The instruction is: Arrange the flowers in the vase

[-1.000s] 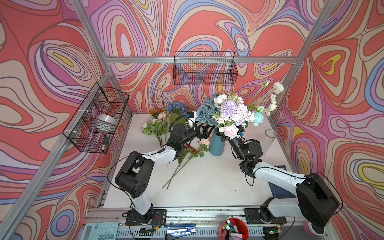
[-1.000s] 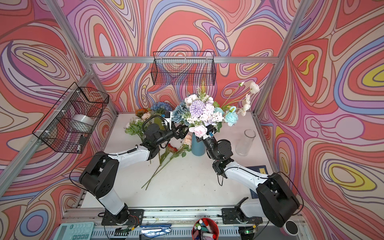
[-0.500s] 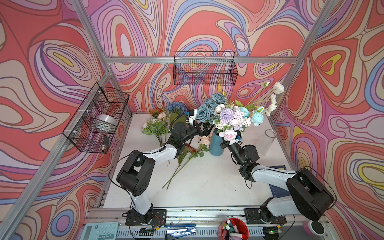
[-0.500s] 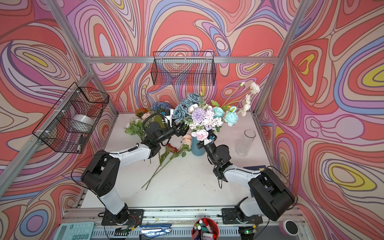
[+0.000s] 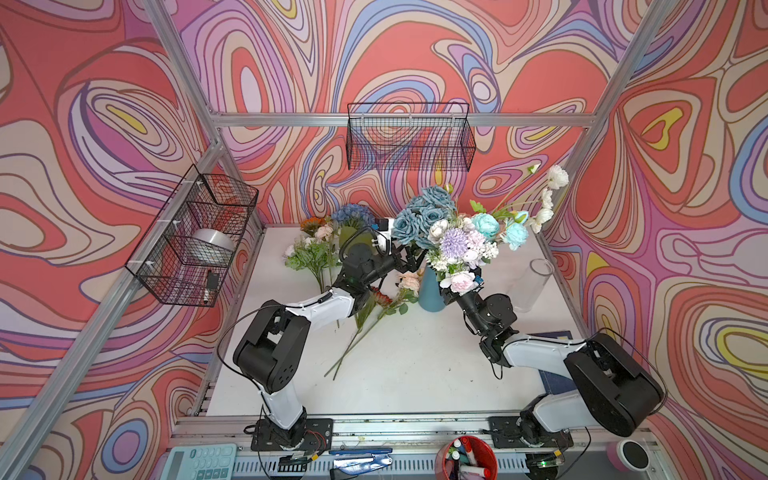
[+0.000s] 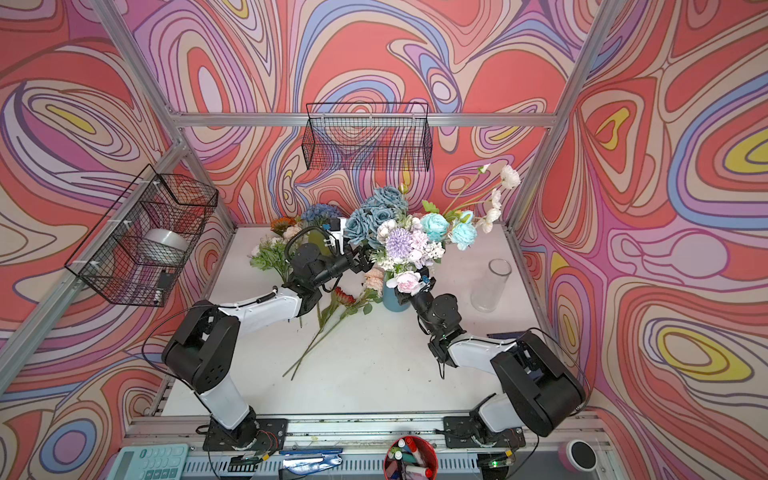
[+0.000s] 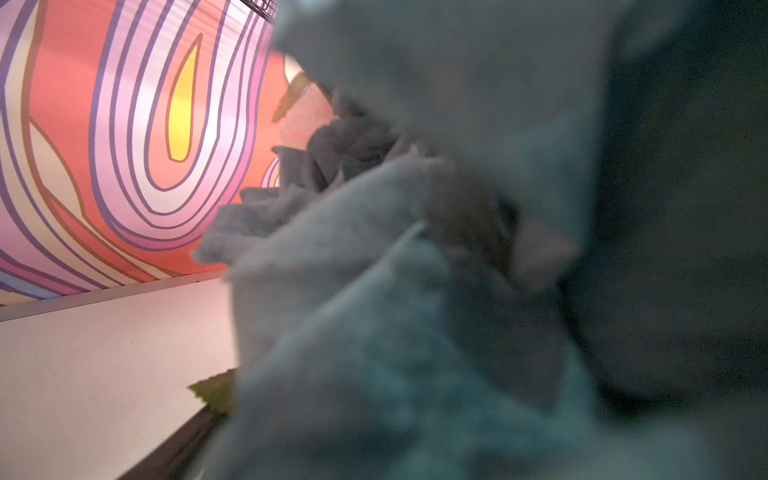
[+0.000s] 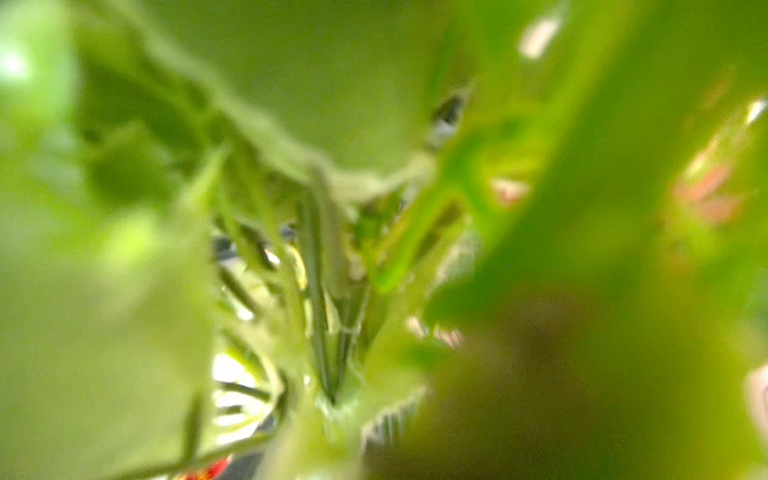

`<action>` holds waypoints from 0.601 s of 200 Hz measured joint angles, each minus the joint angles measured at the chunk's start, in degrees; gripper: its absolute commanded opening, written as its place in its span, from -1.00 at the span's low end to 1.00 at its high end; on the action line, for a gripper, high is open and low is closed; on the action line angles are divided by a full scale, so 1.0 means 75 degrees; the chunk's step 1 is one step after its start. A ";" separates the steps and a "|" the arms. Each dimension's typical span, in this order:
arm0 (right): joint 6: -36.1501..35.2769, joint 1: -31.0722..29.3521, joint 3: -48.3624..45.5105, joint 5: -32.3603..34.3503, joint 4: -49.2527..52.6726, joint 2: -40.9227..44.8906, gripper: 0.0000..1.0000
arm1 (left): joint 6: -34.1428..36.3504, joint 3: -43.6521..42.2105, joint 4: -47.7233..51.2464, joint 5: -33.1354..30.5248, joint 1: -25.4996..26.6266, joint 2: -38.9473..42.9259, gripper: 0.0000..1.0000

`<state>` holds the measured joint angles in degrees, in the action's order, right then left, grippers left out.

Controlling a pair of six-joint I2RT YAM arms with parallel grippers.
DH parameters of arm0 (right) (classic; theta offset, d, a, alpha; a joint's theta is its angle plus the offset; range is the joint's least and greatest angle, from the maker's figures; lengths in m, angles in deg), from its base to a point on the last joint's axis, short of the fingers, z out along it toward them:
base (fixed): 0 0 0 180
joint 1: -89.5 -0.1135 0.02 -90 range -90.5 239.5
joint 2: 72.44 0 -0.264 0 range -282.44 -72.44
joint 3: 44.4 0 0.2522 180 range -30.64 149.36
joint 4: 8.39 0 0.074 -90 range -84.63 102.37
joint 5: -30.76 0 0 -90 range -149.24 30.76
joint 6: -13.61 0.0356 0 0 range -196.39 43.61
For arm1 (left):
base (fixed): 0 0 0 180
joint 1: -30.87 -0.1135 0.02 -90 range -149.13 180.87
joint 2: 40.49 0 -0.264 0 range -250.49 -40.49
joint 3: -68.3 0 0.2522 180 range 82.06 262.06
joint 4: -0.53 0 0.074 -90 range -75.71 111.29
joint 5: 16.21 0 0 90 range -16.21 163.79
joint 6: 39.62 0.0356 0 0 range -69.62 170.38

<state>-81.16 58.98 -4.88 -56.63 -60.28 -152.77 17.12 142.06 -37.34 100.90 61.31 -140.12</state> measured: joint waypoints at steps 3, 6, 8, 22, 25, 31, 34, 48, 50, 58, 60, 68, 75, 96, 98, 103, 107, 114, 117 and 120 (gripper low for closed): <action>-0.0012 0.0003 -0.0009 -0.0012 0.0102 0.0087 0.43 | 0.0003 0.0000 0.0003 -0.0003 0.0000 0.0000 0.98; -0.0023 0.0003 -0.0012 -0.0017 0.0169 0.0157 0.48 | 0.0000 0.0000 0.0003 0.0000 0.0000 0.0000 0.97; 0.0038 0.0006 -0.0015 -0.0032 0.0248 0.0242 0.50 | 0.0000 0.0000 0.0003 0.0000 0.0000 0.0000 0.98; 0.0009 0.0009 -0.0015 -0.0108 0.0694 0.0749 0.54 | 0.0000 0.0003 0.0006 -0.0003 0.0000 0.0000 0.98; -0.0006 0.0009 -0.0015 -0.0105 0.0793 0.0871 0.54 | -0.0003 0.0003 0.0006 0.0000 0.0000 0.0000 0.97; -0.0003 0.0009 -0.0015 -0.0146 0.0979 0.1116 0.54 | 0.0000 0.0003 0.0006 0.0000 0.0000 0.0000 0.97; -0.0006 0.0009 -0.0015 -0.0154 0.1032 0.1209 0.54 | -0.0003 0.0003 0.0006 0.0003 0.0000 0.0000 0.97; -0.0006 0.0009 -0.0009 -0.0251 0.1317 0.1632 0.53 | -0.0003 0.0003 0.0006 0.0003 0.0000 0.0000 0.97; -0.0009 0.0009 -0.0009 -0.0262 0.1341 0.1667 0.52 | -0.0003 0.0003 0.0006 0.0000 0.0000 0.0000 0.97; -0.0006 0.0009 -0.0006 -0.0303 0.1434 0.1810 0.51 | -0.0003 0.0003 0.0009 0.0000 0.0000 0.0000 0.97; -0.0006 0.0009 0.0000 -0.0312 0.1460 0.1839 0.49 | -0.0003 0.0003 0.0009 0.0003 0.0000 0.0000 0.97; -0.0012 0.0009 0.0029 -0.0353 0.1550 0.1900 0.42 | -0.0003 0.0003 0.0015 0.0003 0.0000 0.0000 0.97; -0.0026 0.0009 0.0070 -0.0379 0.1612 0.1903 0.31 | -0.0006 0.0003 0.0020 0.0003 0.0000 0.0000 0.96; -0.0067 0.0009 0.0172 -0.0446 0.1673 0.1772 -0.03 | -0.0006 0.0003 0.0061 0.0006 0.0000 0.0000 0.96; -0.0009 0.0012 0.0187 -0.0466 0.1670 0.1743 -0.06 | -0.0006 0.0003 0.0067 0.0003 0.0000 0.0000 0.97; -0.0067 0.0009 0.0221 -0.0469 0.1658 0.1676 -0.14 | -0.0006 0.0003 0.0079 0.0006 0.0000 0.0000 0.97; -0.0047 0.0009 0.0245 -0.0472 0.1644 0.1620 -0.19 | -0.0006 0.0003 0.0090 0.0003 0.0000 0.0000 0.97; -0.0079 0.0009 0.0286 -0.0472 0.1632 0.1530 -0.30 | -0.0003 0.0003 0.0111 0.0003 0.0000 0.0000 0.97; -0.0073 0.0009 0.0294 -0.0484 0.1629 0.1501 -0.33 | -0.0006 0.0003 0.0117 0.0003 0.0000 0.0000 0.96; -0.0070 0.0009 0.0297 -0.0481 0.1626 0.1475 -0.37 | -0.0003 0.0003 0.0122 0.0003 0.0000 0.0000 0.96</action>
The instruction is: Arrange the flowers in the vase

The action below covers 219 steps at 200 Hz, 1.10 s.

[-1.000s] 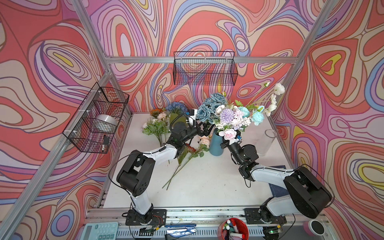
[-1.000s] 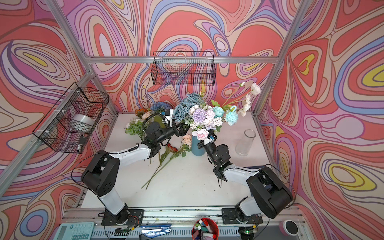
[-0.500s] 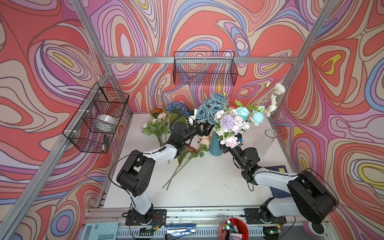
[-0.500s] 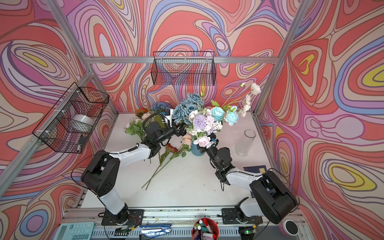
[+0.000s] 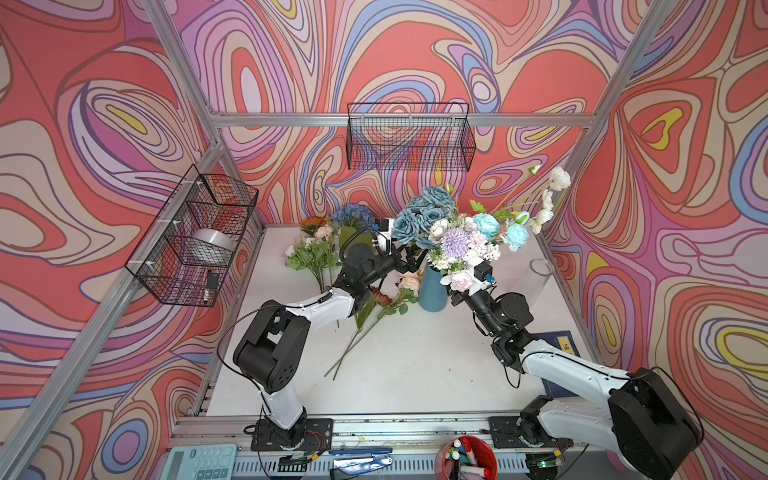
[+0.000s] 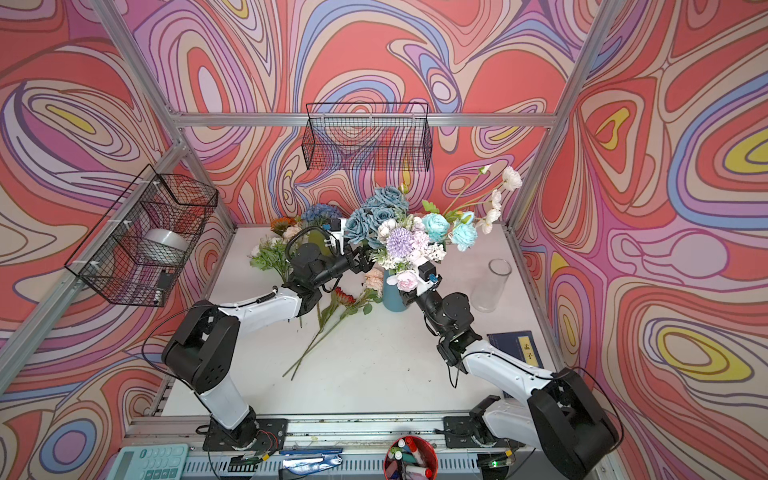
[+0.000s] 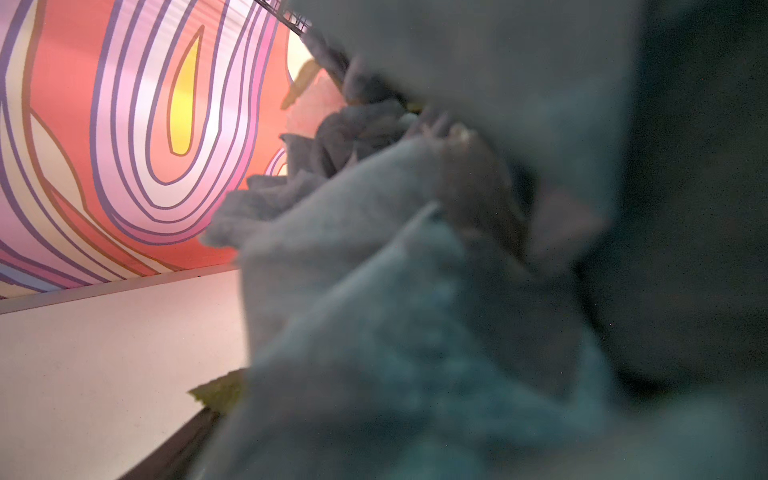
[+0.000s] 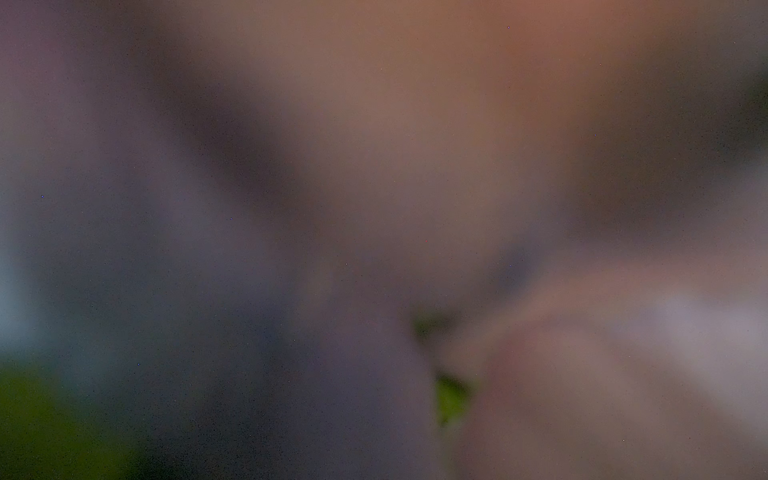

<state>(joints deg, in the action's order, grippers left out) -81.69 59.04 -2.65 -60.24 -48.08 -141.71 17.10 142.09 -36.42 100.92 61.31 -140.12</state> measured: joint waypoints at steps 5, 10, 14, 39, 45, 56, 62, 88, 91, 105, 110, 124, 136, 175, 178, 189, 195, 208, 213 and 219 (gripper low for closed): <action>0.0003 0.0003 0.0006 -0.0009 0.0003 -0.0032 -0.45 | 0.0000 0.0000 0.0015 0.0000 0.0000 0.0000 0.96; -0.0064 0.0000 0.0006 0.0003 0.0009 -0.0044 -0.59 | 0.0000 0.0000 0.0023 0.0000 0.0000 0.0000 0.97; -0.0050 0.0000 0.0006 0.0009 0.0020 -0.0050 -0.76 | 0.0000 0.0000 0.0035 0.0000 0.0000 0.0000 0.97; -0.0146 0.0000 0.0003 0.0044 0.0052 -0.0052 -0.84 | 0.0000 0.0000 0.0061 -0.0003 0.0000 0.0000 0.96; -0.0152 0.0000 -0.0003 0.0061 0.0050 -0.0055 -0.83 | 0.0000 0.0000 0.0061 0.0000 0.0000 0.0000 0.96; -0.0152 0.0000 -0.0035 0.0114 0.0047 -0.0090 -0.82 | -0.0003 0.0000 0.0061 0.0000 0.0000 0.0000 0.96; -0.0149 0.0000 -0.0070 0.0143 0.0055 -0.0117 -0.82 | -0.0003 0.0000 0.0061 0.0003 0.0000 0.0000 0.96; -0.0140 0.0000 -0.0286 0.0329 0.0020 -0.0373 -0.82 | -0.0047 0.0000 0.0055 0.0006 0.0000 0.0000 0.95; -0.0140 0.0000 -0.0300 0.0364 0.0012 -0.0411 -0.81 | -0.0058 0.0000 0.0055 0.0006 0.0000 0.0000 0.95; -0.0128 0.0000 -0.0353 0.0460 -0.0032 -0.0597 -0.82 | -0.0117 0.0000 0.0052 0.0012 0.0000 0.0000 0.95; -0.0125 0.0000 -0.0356 0.0495 -0.0090 -0.0664 -0.81 | -0.0128 0.0000 0.0050 0.0012 0.0000 0.0000 0.94; -0.0096 0.0000 -0.0356 0.0557 -0.0184 -0.0746 -0.80 | -0.0172 0.0000 0.0047 0.0015 -0.0003 0.0000 0.94; -0.0061 0.0000 -0.0356 0.0595 -0.0184 -0.0775 -0.77 | -0.0198 0.0000 0.0047 0.0032 -0.0006 0.0000 0.94; 0.0087 0.0003 -0.0356 0.0676 0.0157 -0.0758 -0.14 | -0.0233 -0.0006 0.0041 0.0047 -0.0006 0.0000 0.97; 0.0035 0.0000 -0.0358 0.0705 0.0213 -0.0740 -0.03 | -0.0245 -0.0006 0.0038 0.0050 -0.0006 0.0000 0.99; 0.0137 0.0003 -0.0358 0.0708 0.0554 -0.0641 0.21 | -0.0289 -0.0050 -0.0003 0.0064 -0.0006 0.0003 1.00; 0.0184 0.0003 -0.0358 0.0705 0.0761 -0.0551 0.27 | -0.0323 -0.0099 -0.0020 0.0073 -0.0006 0.0017 1.00; 0.0283 0.0003 -0.0361 0.0670 0.1160 -0.0338 0.35 | -0.0402 -0.0248 -0.0044 0.0119 -0.0006 0.0058 1.00; 0.0309 0.0000 -0.0361 0.0662 0.1288 -0.0262 0.41 | -0.0437 -0.0341 -0.0047 0.0131 -0.0006 0.0087 1.00; 0.0376 0.0003 -0.0367 0.0621 0.1428 -0.0178 0.52 | -0.0475 -0.0446 -0.0050 0.0152 -0.0006 0.0131 1.00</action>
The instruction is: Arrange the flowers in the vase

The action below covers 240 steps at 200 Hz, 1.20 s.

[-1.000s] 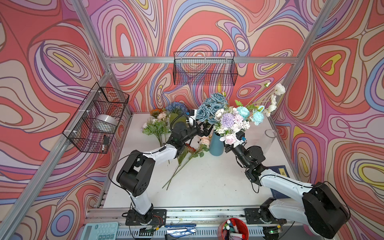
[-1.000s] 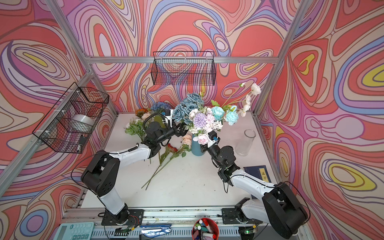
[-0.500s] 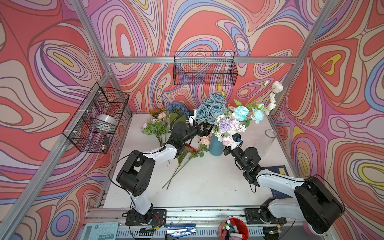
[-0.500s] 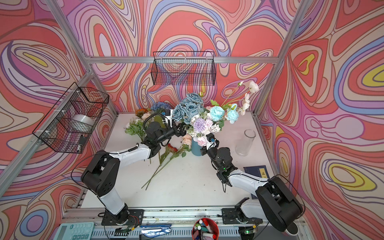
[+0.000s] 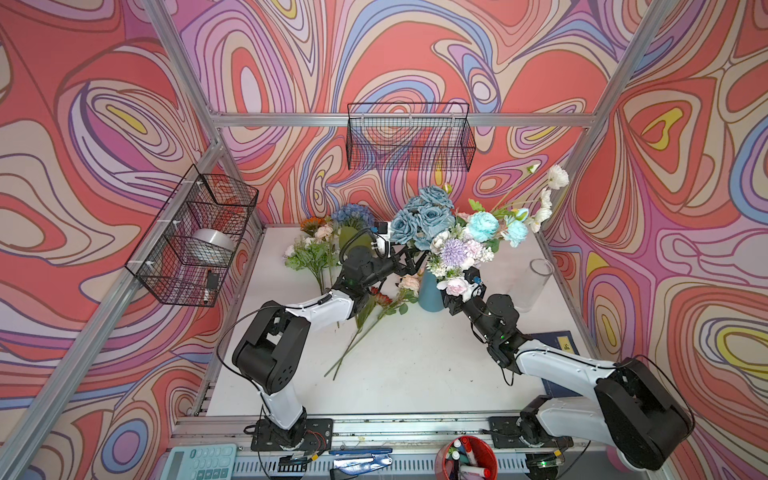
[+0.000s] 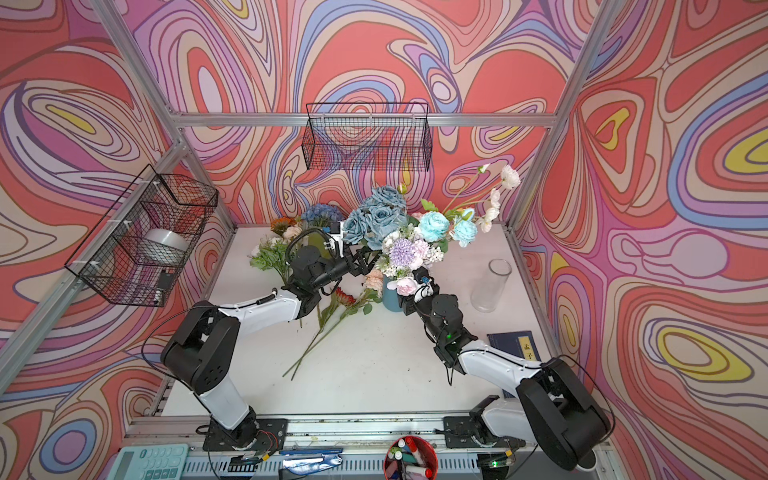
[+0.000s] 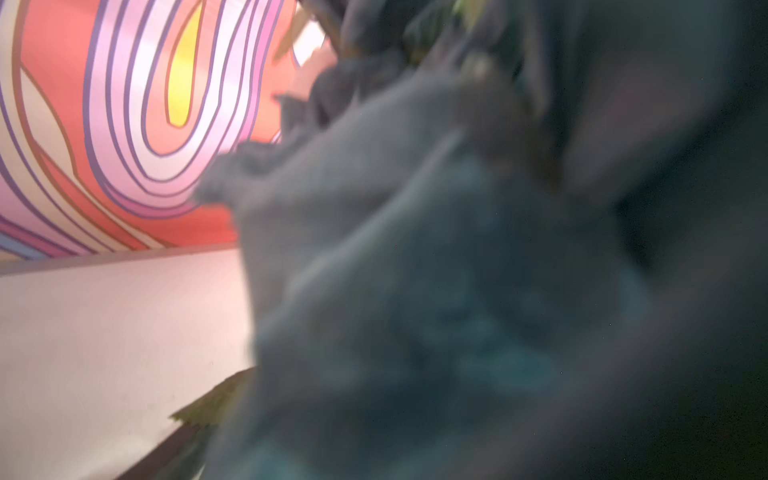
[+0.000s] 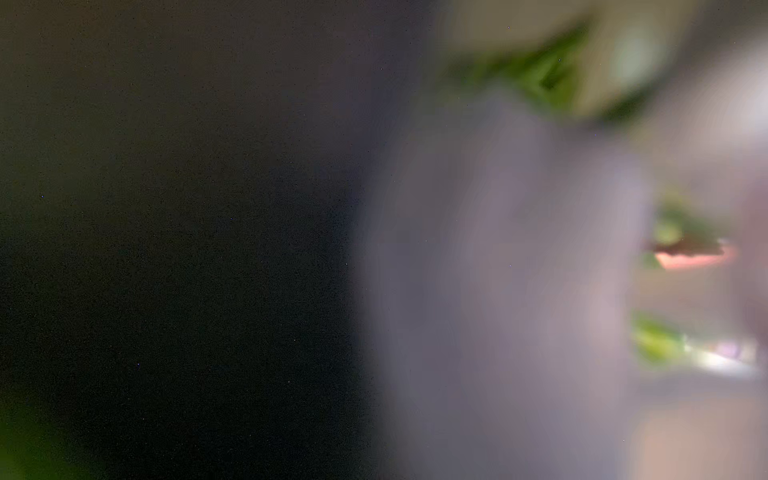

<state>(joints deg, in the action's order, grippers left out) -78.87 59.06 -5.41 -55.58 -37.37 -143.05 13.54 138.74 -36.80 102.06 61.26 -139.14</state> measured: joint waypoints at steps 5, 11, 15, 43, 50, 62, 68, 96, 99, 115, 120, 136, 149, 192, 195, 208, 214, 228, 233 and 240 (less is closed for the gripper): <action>0.0073 -0.0003 -0.0020 -0.0015 0.0099 0.0073 0.72 | -0.0044 -0.0087 -0.0012 0.0023 0.0000 0.0035 1.00; 0.0172 0.0000 -0.0052 -0.0023 0.0178 0.0131 0.96 | -0.0093 -0.0187 -0.0023 0.0041 0.0000 0.0076 1.00; 0.0163 -0.0003 -0.0076 -0.0023 0.0221 0.0163 0.97 | -0.0131 -0.0262 -0.0032 0.0058 0.0000 0.0108 1.00; 0.0411 -0.0003 -0.0329 0.0017 0.0472 0.0189 0.97 | -0.0455 -0.0775 -0.0277 0.0239 0.0000 0.0245 1.00; 0.0458 -0.0003 -0.0382 0.0052 0.0501 0.0163 0.97 | -0.0525 -0.0871 -0.0335 0.0291 0.0000 0.0245 1.00; 0.0513 0.0000 -0.0411 0.0134 0.0501 0.0070 0.97 | -0.0632 -0.1040 -0.0364 0.0367 0.0000 0.0245 1.00; 0.0533 0.0000 -0.0411 0.0172 0.0431 -0.0017 0.97 | -0.0688 -0.1125 -0.0370 0.0423 0.0000 0.0245 0.99; 0.0539 0.0000 -0.0411 0.0224 -0.0254 -0.0618 0.96 | -0.0892 -0.1483 -0.0405 0.0548 0.0000 0.0245 0.99; 0.0536 0.0000 -0.0411 0.0224 -0.0373 -0.0699 0.97 | -0.0901 -0.1515 -0.0405 0.0557 0.0000 0.0245 1.00; 0.0481 0.0000 -0.0408 0.0216 -0.1003 -0.1151 0.97 | -0.0927 -0.1696 -0.0347 0.0600 0.0000 0.0245 1.00; 0.0463 0.0000 -0.0408 0.0210 -0.1212 -0.1291 0.97 | -0.0924 -0.1740 -0.0303 0.0600 0.0000 0.0251 1.00; 0.0393 0.0000 -0.0388 0.0210 -0.1827 -0.1728 0.97 | -0.0883 -0.1888 -0.0047 0.0548 0.0000 0.0361 1.00; 0.0315 0.0000 -0.0321 0.0216 -0.2235 -0.2049 0.97 | -0.0807 -0.2031 0.0207 0.0414 0.0000 0.0574 1.00; 0.0073 0.0006 -0.0041 0.0428 -0.3302 -0.2780 0.97 | -0.0513 -0.2565 0.0755 -0.0367 -0.0125 0.1711 1.00; 0.0055 0.0006 -0.0026 0.0455 -0.3366 -0.2824 0.97 | -0.0507 -0.2611 0.0766 -0.0414 -0.0166 0.1789 1.00; 0.0026 0.0015 0.0032 0.0533 -0.3608 -0.2987 0.97 | -0.0513 -0.2812 0.0799 -0.0562 -0.0402 0.2066 1.00; 0.0020 0.0015 0.0064 0.0554 -0.3719 -0.3072 0.97 | -0.0522 -0.2914 0.0816 -0.0635 -0.0562 0.2194 1.00; 0.0017 0.0017 0.0160 0.0574 -0.3914 -0.3267 0.97 | -0.0533 -0.3142 0.0880 -0.0819 -0.0921 0.2451 1.00; 0.0015 0.0017 0.0195 0.0580 -0.4001 -0.3346 0.97 | -0.0533 -0.3226 0.0941 -0.0892 -0.1037 0.2550 1.00; 0.0017 0.0017 0.0230 0.0595 -0.4086 -0.3418 0.97 | -0.0516 -0.3334 0.1070 -0.1017 -0.1198 0.2710 1.00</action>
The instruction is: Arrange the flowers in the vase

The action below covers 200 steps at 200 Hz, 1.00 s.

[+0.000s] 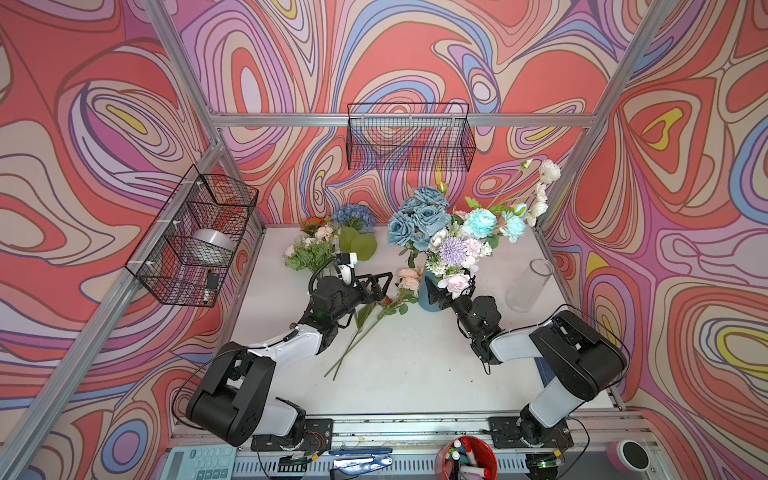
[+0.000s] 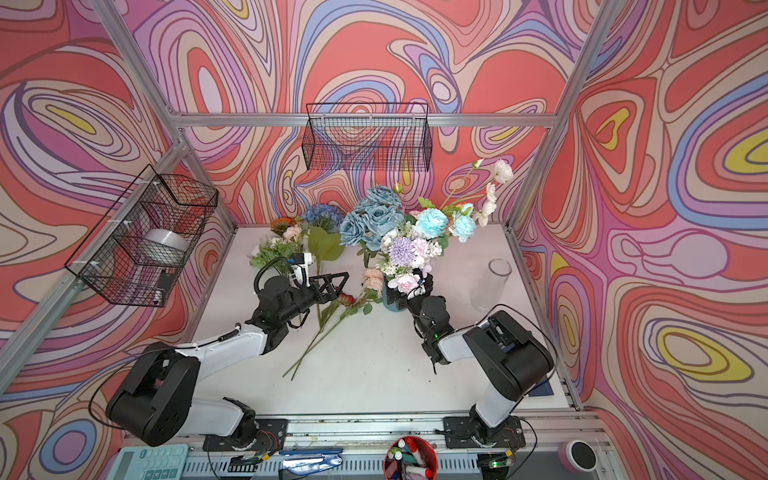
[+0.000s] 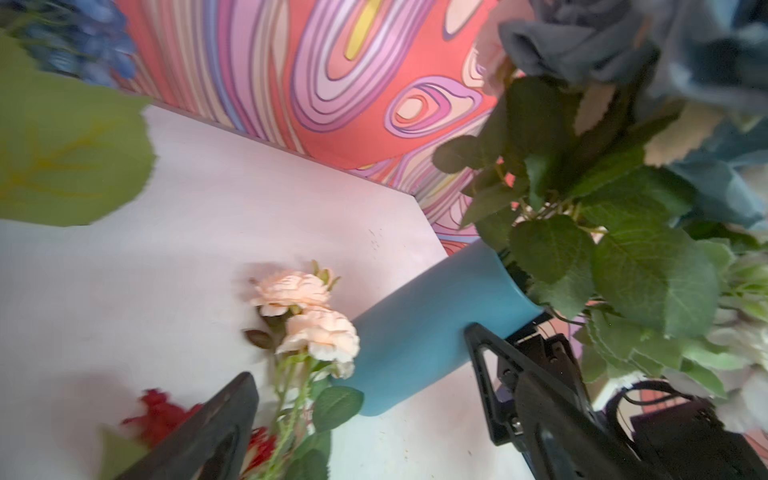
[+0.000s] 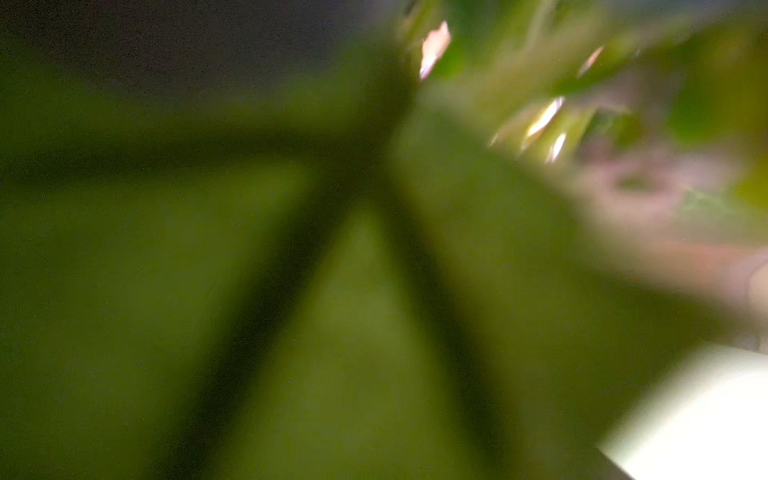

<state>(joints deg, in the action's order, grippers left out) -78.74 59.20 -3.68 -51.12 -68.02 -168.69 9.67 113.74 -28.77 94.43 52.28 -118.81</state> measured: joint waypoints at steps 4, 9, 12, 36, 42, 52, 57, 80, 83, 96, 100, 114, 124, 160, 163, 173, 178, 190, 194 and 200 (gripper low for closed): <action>0.0000 0.0000 0.0015 0.0003 -0.0044 -0.0035 0.97 | 0.0020 -0.0052 0.0085 -0.0067 -0.0073 0.0102 1.00; 0.0000 0.0000 0.0020 0.0006 -0.0099 -0.0061 0.97 | 0.0038 -0.0096 0.0210 -0.0152 -0.0128 0.0207 1.00; 0.0003 0.0000 0.0020 0.0006 -0.0131 -0.0073 0.97 | 0.0073 -0.0119 0.0300 -0.0207 -0.0157 0.0289 1.00; 0.0020 0.0000 -0.0009 0.0017 -0.0283 -0.0064 0.97 | 0.0493 -0.0154 0.1102 -0.0557 -0.0204 0.0997 1.00; 0.0041 0.0000 -0.0047 0.0012 -0.0268 -0.0026 0.97 | 0.0632 -0.0152 0.1364 -0.0644 -0.0204 0.1204 1.00; 0.0070 0.0000 -0.0146 0.0003 -0.0160 0.0122 0.97 | 0.0883 -0.0146 0.1874 -0.0790 -0.0204 0.1571 0.98; 0.0096 0.0000 -0.0204 0.0000 -0.0038 0.0256 0.97 | 0.1023 -0.0143 0.2174 -0.0874 -0.0204 0.1766 0.93; 0.0259 0.0003 -0.0350 -0.0058 0.0717 0.0962 0.97 | 0.1434 -0.0143 0.3325 -0.1116 -0.0204 0.2384 0.68; 0.0283 0.0003 -0.0358 -0.0073 0.0860 0.1090 0.97 | 0.1480 -0.0143 0.3471 -0.1148 -0.0204 0.2439 0.64; 0.0443 0.0009 -0.0361 -0.0189 0.1501 0.1603 0.97 | 0.1629 -0.0140 0.4033 -0.1189 -0.0204 0.2538 0.50; 0.0478 0.0012 -0.0361 -0.0230 0.1679 0.1731 0.97 | 0.1649 -0.0143 0.4167 -0.1195 -0.0204 0.2535 0.43; 0.0682 0.0017 -0.0350 -0.0408 0.2480 0.2264 0.97 | 0.1722 -0.0143 0.4692 -0.1256 -0.0204 0.2477 0.24; 0.0857 0.0020 -0.0312 -0.0542 0.3153 0.2637 0.97 | 0.1734 -0.0146 0.5013 -0.1367 -0.0204 0.2445 0.12; 0.1341 0.0023 -0.0082 -0.0854 0.5222 0.3564 0.97 | 0.1510 -0.0589 0.5537 -0.1871 -0.0204 0.2498 0.20; 0.1364 0.0023 -0.0085 -0.0866 0.5301 0.3605 0.97 | 0.1478 -0.0638 0.5584 -0.1900 -0.0204 0.2498 0.21; 0.1393 0.0023 -0.0111 -0.0889 0.5455 0.3719 0.97 | 0.1384 -0.0761 0.5703 -0.1988 -0.0204 0.2498 0.28; 0.1408 0.0023 -0.0143 -0.0889 0.5467 0.3739 0.97 | 0.1329 -0.0804 0.5753 -0.2022 -0.0204 0.2498 0.31; 0.1393 0.0023 -0.0233 -0.0880 0.5371 0.3704 0.97 | 0.1186 -0.0906 0.5785 -0.2084 -0.0204 0.2500 0.39; 0.1378 0.0023 -0.0274 -0.0877 0.5298 0.3672 0.97 | 0.1139 -0.0935 0.5785 -0.2092 -0.0207 0.2500 0.41; 0.1341 0.0023 -0.0326 -0.0860 0.5167 0.3602 0.97 | 0.1049 -0.0988 0.5759 -0.2098 -0.0204 0.2498 0.45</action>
<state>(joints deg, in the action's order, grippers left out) -68.68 59.37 -6.13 -57.57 -29.26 -141.67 17.54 106.33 14.41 78.69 50.75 -100.08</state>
